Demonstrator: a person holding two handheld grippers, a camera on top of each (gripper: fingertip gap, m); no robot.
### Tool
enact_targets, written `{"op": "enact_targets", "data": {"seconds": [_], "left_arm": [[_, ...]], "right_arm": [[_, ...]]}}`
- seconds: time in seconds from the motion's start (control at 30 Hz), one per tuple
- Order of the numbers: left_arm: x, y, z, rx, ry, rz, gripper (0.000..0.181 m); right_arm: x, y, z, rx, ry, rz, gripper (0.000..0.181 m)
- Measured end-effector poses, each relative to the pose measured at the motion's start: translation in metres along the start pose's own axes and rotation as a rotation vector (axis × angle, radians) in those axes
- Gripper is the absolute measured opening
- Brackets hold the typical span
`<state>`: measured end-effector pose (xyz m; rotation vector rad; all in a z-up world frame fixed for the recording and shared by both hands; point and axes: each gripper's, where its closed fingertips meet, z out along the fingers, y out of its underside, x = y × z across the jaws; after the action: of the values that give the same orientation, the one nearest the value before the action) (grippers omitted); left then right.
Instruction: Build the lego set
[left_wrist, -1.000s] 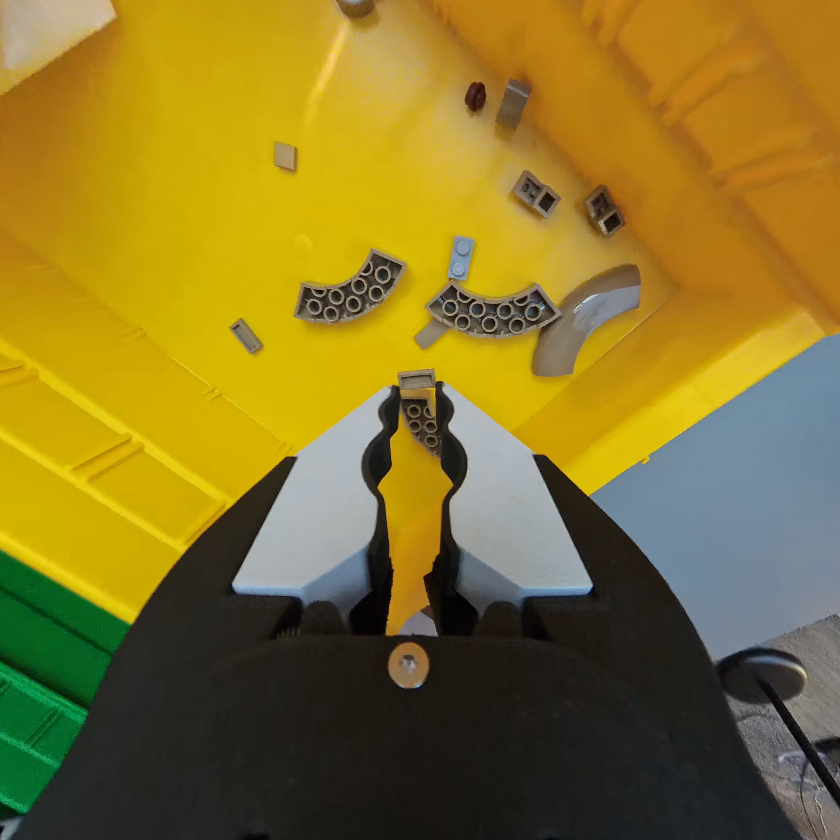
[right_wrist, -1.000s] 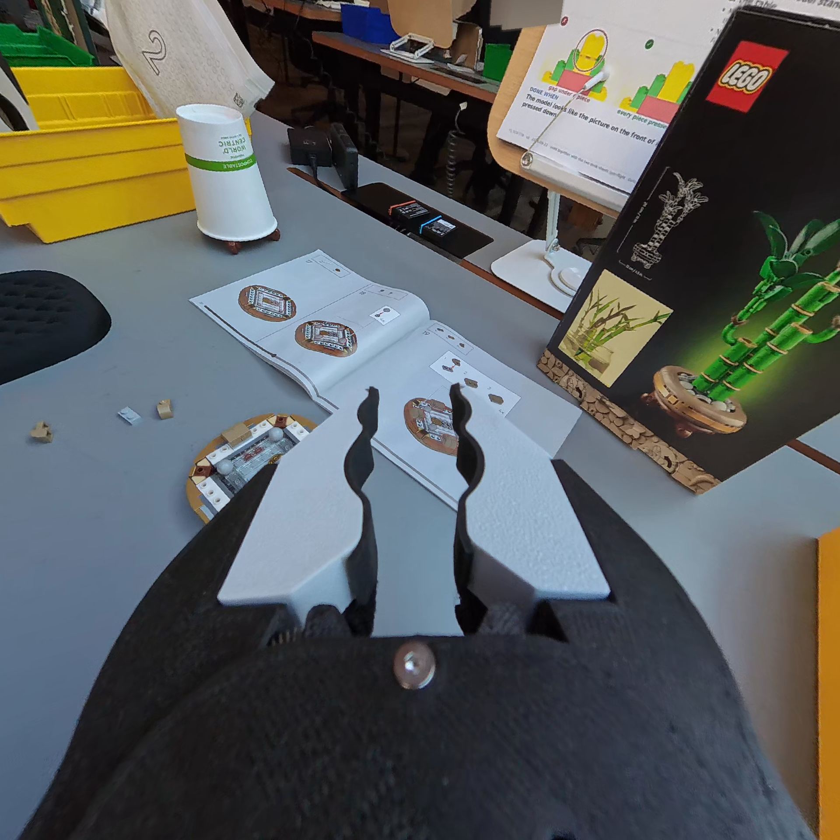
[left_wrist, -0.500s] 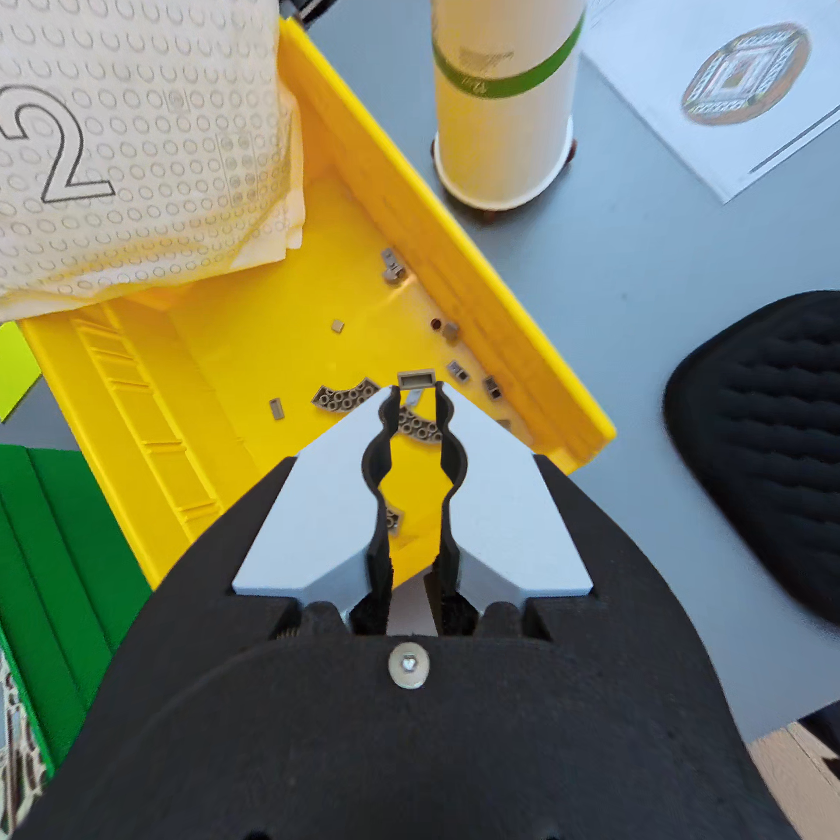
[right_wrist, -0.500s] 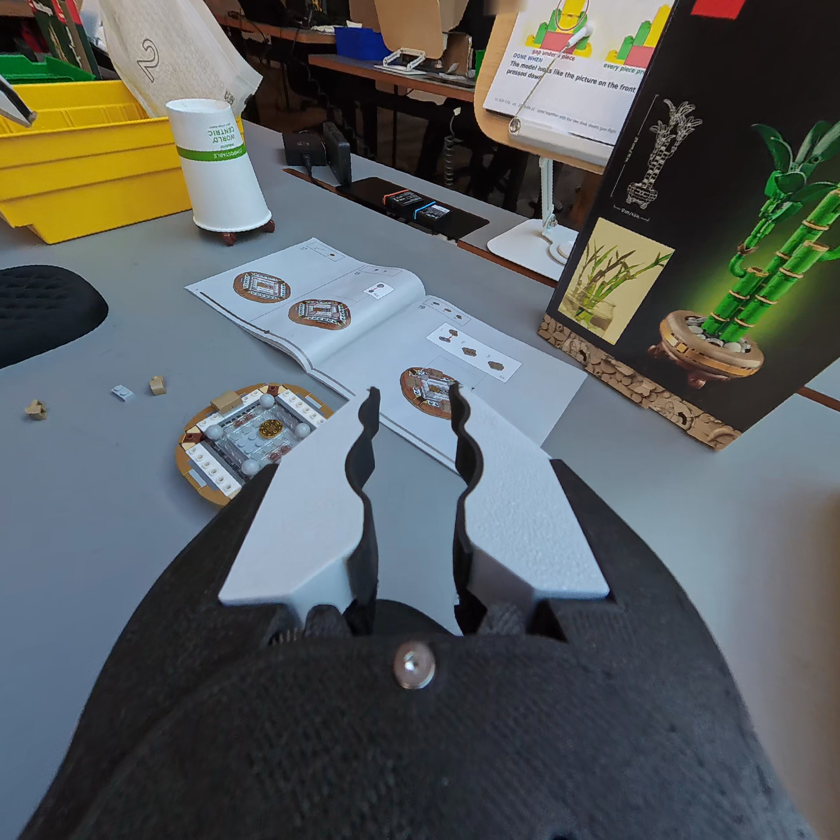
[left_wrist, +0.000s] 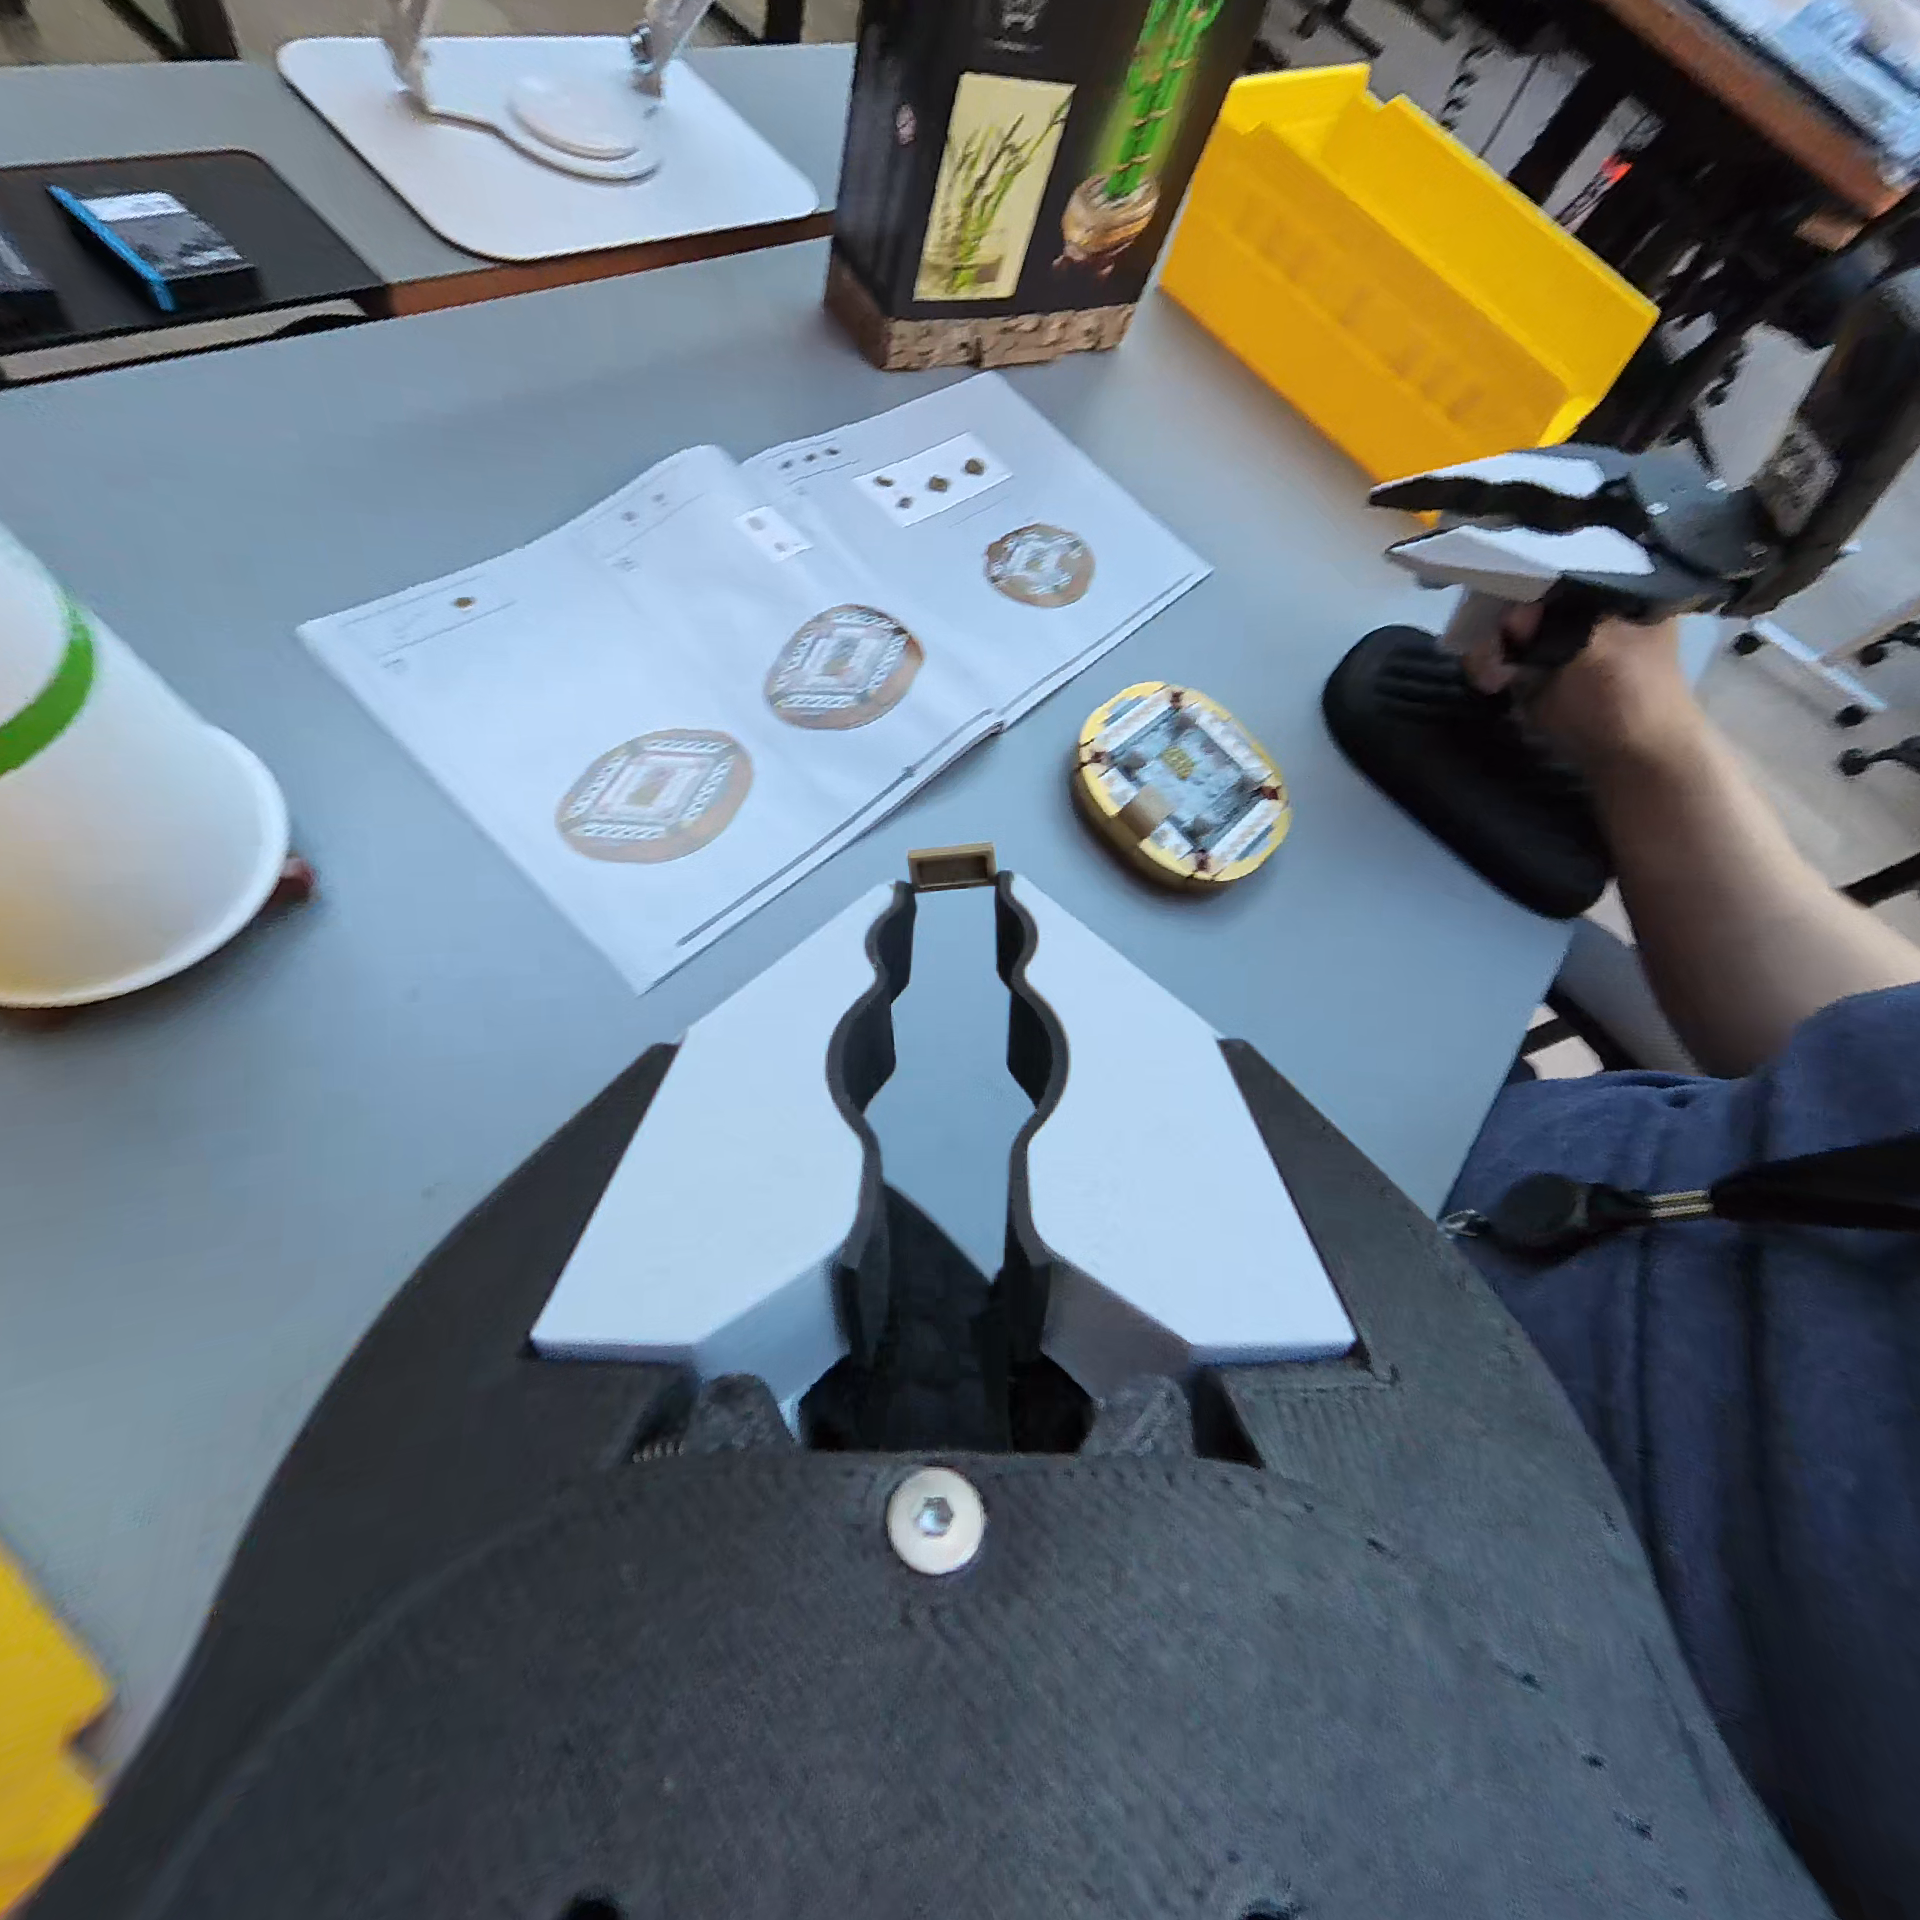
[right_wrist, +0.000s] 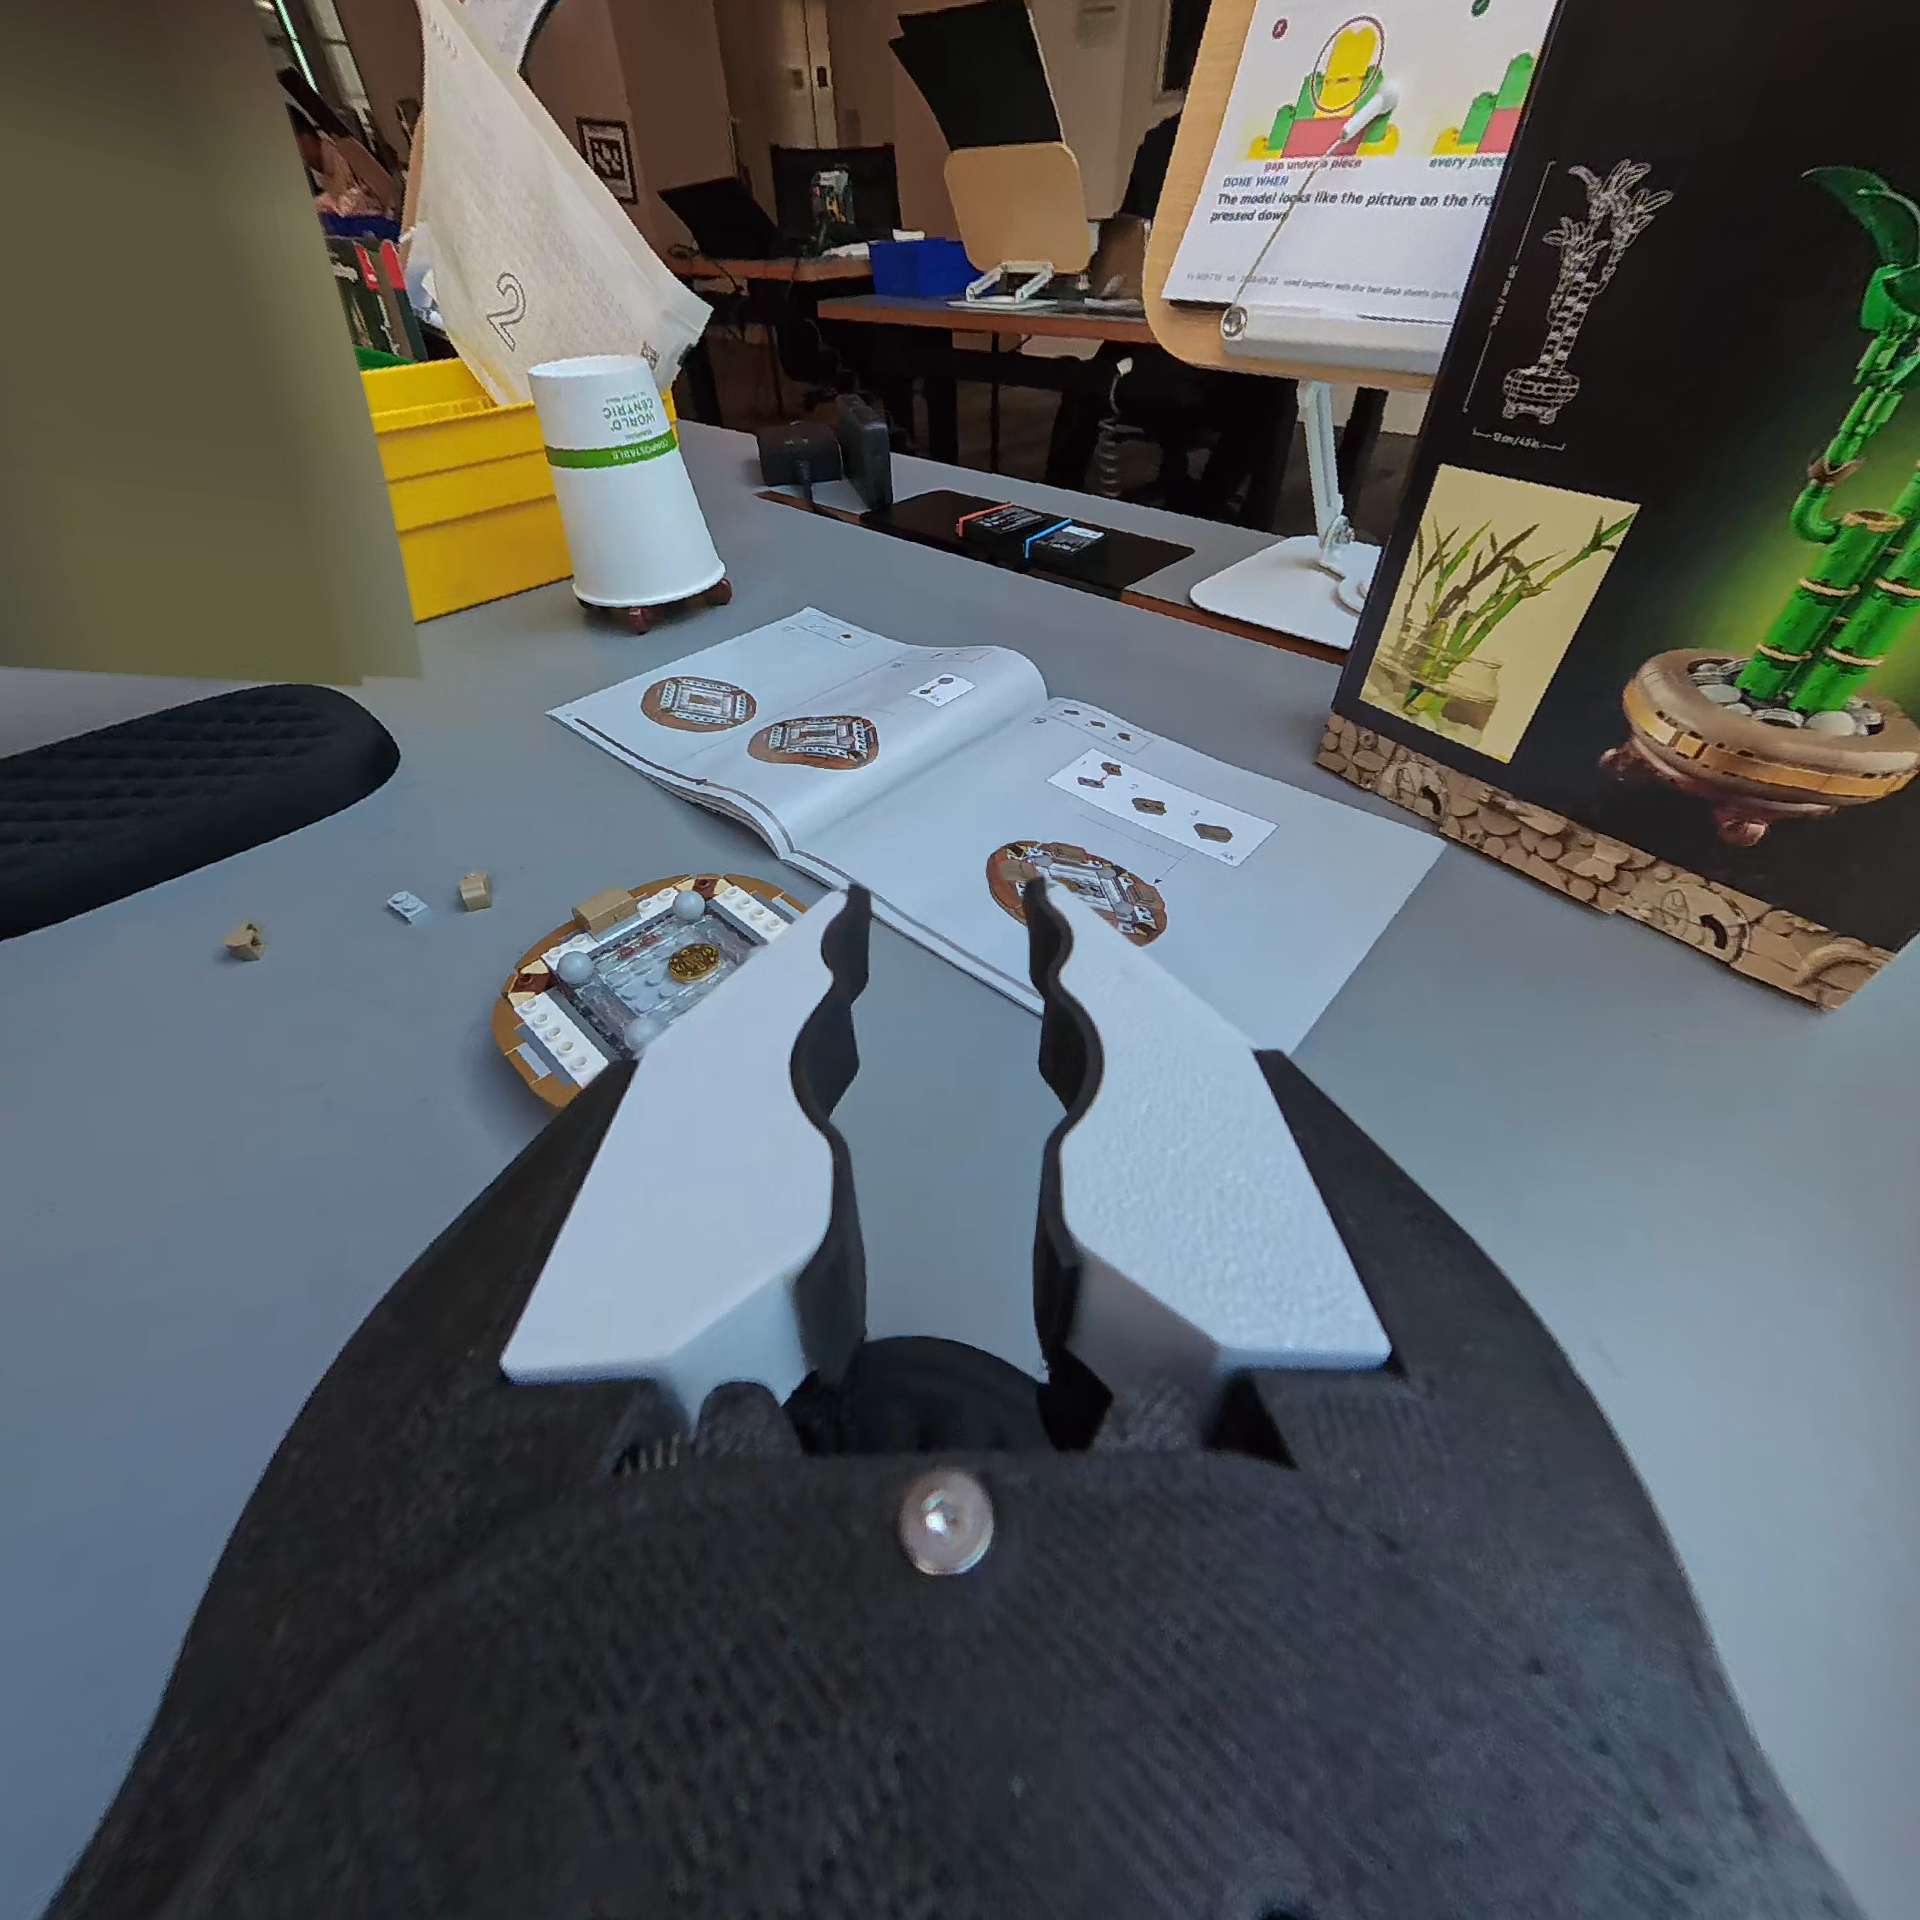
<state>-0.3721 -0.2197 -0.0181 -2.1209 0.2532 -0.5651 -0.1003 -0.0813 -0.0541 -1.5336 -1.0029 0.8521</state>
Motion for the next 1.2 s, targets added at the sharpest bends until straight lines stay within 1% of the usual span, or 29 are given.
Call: {"op": "enact_targets", "data": {"seconds": [0.03,0.1,0.2,0.33,0.47,0.67,0.83,1.0,1.2], "left_arm": [[0.008,-0.003,0.004,0.015,0.046,-0.029,0.014],[0.021,-0.010,0.009,0.045,0.135,-0.096,0.014],[0.034,-0.024,0.008,0.090,0.234,-0.166,0.014],[0.037,-0.039,0.003,0.126,0.222,-0.156,0.014],[0.051,-0.045,0.005,0.144,0.241,-0.123,0.014],[0.073,-0.044,0.023,0.113,0.302,-0.093,0.014],[0.091,-0.057,0.034,0.137,0.329,0.012,0.014],[0.102,-0.071,0.041,0.159,0.346,0.045,0.014],[0.110,-0.075,0.056,0.142,0.348,0.074,0.014]], "right_arm": [[-0.001,-0.002,-0.001,0.017,-0.010,0.001,0.029],[-0.003,-0.004,-0.003,0.040,-0.016,-0.012,0.029],[-0.005,-0.005,-0.011,0.067,-0.006,-0.045,0.029],[-0.011,-0.012,-0.017,0.115,-0.032,-0.049,0.028],[-0.015,-0.013,-0.017,0.121,-0.048,-0.081,0.027],[-0.018,-0.014,-0.020,0.132,-0.075,-0.067,0.027],[-0.019,-0.016,-0.026,0.160,-0.105,-0.015,0.026],[-0.018,-0.015,-0.028,0.169,-0.118,0.014,0.026],[-0.022,-0.012,-0.028,0.153,-0.113,-0.037,0.026]]}}
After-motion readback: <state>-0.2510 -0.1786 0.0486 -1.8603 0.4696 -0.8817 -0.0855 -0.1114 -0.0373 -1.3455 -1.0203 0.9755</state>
